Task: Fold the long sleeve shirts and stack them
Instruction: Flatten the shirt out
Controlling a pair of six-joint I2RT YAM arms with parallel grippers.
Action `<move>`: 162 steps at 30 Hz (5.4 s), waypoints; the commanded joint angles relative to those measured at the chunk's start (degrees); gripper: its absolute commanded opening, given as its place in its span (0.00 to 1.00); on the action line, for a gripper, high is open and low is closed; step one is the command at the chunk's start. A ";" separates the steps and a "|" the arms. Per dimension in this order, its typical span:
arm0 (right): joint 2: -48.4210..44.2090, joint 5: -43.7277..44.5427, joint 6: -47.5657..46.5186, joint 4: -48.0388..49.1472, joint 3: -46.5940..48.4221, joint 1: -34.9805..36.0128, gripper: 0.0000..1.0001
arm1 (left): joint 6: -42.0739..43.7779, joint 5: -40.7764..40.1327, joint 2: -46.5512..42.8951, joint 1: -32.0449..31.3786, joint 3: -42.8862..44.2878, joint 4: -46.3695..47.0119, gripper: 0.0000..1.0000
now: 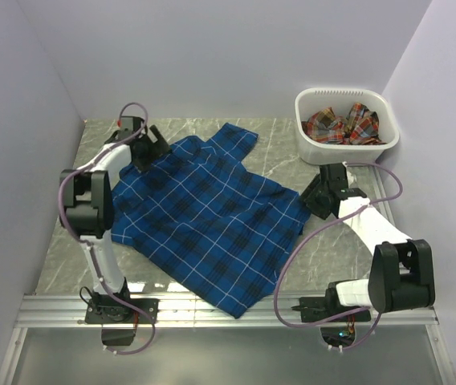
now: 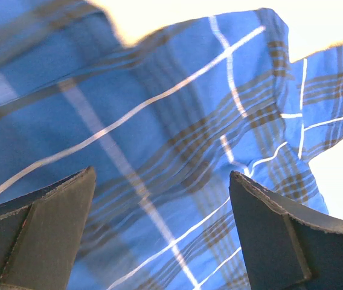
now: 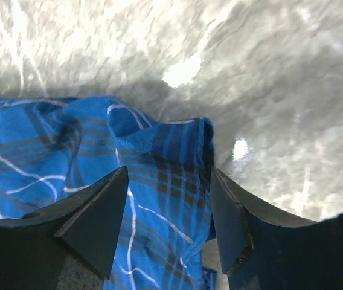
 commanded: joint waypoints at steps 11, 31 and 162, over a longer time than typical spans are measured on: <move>2.70 -4.33 1.42 6.92 -3.88 -5.88 0.13 | -3.87 -1.93 13.74 -1.80 10.42 2.48 0.99; 0.68 -11.25 -6.58 4.53 2.46 -6.68 0.65 | -9.67 -6.51 6.01 7.51 -0.02 2.12 0.99; 30.56 5.61 -20.64 -22.54 21.60 21.90 0.66 | -2.55 -10.73 22.09 10.85 21.67 -7.28 0.92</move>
